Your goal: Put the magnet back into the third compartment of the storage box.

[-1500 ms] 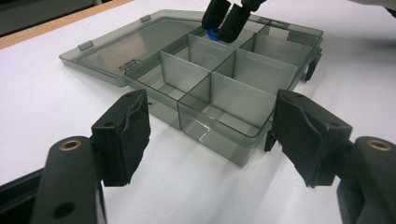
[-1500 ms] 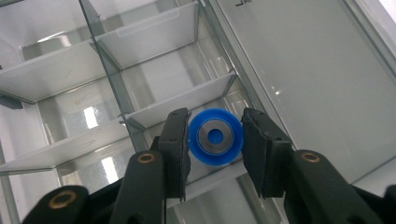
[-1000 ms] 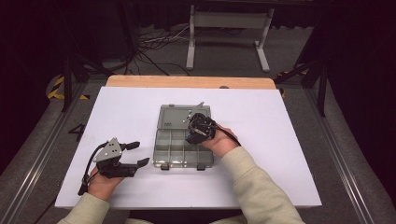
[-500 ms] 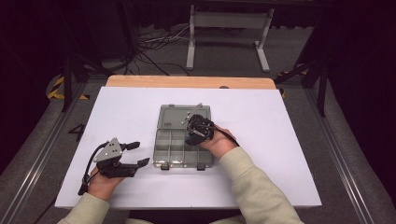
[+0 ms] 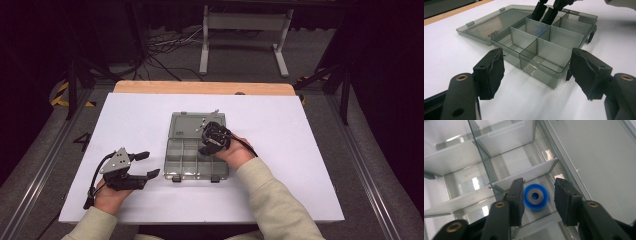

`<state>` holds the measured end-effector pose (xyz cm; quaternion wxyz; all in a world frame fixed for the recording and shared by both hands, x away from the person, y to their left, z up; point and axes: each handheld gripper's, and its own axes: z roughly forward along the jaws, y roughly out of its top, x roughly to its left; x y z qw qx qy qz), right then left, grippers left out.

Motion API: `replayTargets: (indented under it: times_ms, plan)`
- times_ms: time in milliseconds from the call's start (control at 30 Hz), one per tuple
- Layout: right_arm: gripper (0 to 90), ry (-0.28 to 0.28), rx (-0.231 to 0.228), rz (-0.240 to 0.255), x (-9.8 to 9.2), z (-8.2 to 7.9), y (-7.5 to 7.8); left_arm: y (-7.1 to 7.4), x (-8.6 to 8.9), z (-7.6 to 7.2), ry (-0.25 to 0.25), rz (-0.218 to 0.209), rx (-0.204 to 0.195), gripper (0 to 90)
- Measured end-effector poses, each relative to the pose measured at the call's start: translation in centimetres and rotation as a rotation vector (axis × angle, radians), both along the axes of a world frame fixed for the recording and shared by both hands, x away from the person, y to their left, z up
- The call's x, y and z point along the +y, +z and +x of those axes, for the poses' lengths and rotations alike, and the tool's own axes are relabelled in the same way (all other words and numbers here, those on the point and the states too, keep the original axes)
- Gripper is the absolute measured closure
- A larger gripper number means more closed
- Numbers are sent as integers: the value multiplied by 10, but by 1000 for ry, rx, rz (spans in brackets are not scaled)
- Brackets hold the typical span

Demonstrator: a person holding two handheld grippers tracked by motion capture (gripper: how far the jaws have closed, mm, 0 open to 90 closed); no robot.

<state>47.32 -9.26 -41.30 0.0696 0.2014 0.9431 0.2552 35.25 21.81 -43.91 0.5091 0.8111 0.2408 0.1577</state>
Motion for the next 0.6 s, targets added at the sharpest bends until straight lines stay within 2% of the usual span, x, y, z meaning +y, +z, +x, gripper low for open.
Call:
replayTargets:
  times_ms: [167,233,367,433,467,500,600]
  plan:
    - [726,4,-10,28,-7,-5,8,0,0,0,-9,-1,-3,331]
    - [749,0,-20,45,-12,-8,11,1,1,0,1,-16,-12,359]
    - [776,-5,-41,84,-28,-15,20,6,5,-3,33,-38,-32,516]
    - [787,-11,-42,92,-32,-17,22,6,5,-3,32,-39,-27,603]
    - [805,-9,-47,100,-36,-18,24,6,6,-3,38,-29,-28,603]
    - [826,-14,-51,112,-43,-21,26,7,7,-3,46,-24,-34,679]
    - [865,-15,-63,119,-53,-26,30,9,9,-3,55,-23,-39,820]
